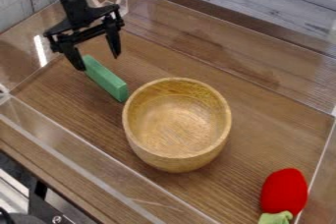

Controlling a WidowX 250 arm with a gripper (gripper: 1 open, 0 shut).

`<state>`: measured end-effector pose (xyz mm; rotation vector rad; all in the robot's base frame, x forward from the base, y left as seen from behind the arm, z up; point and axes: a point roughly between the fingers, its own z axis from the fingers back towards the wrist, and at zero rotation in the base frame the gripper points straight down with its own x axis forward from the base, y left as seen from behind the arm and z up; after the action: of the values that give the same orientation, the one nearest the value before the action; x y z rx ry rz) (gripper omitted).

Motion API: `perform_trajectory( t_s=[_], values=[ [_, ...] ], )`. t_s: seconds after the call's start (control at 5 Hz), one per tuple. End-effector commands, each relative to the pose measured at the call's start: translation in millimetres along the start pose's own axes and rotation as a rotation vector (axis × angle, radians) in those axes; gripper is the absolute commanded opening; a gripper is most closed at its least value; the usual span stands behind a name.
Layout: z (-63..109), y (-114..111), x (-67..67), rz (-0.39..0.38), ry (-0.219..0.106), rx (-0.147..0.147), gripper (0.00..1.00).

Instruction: Put the green block in the brown bowl

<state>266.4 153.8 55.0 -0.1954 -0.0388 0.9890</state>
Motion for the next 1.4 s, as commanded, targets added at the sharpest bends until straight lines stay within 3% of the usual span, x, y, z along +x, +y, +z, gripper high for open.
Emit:
perform_trajectory(
  t_s=[0.0, 0.2, 0.6, 1.0, 1.2],
  values=[
    [8.9, -8, 16.9, -0.028, -0.068, -0.028, 1.0],
    [4.1, -11, 25.2, -0.053, -0.078, -0.031, 1.0],
    [11.3, -23, 9.7, 0.115, -0.139, -0.036, 1.0],
    [1.6, -11, 20.7, 0.03, -0.163, -0.038, 1.0],
    [4.7, -15, 18.7, -0.033, -0.168, -0.034, 1.0]
  ],
)
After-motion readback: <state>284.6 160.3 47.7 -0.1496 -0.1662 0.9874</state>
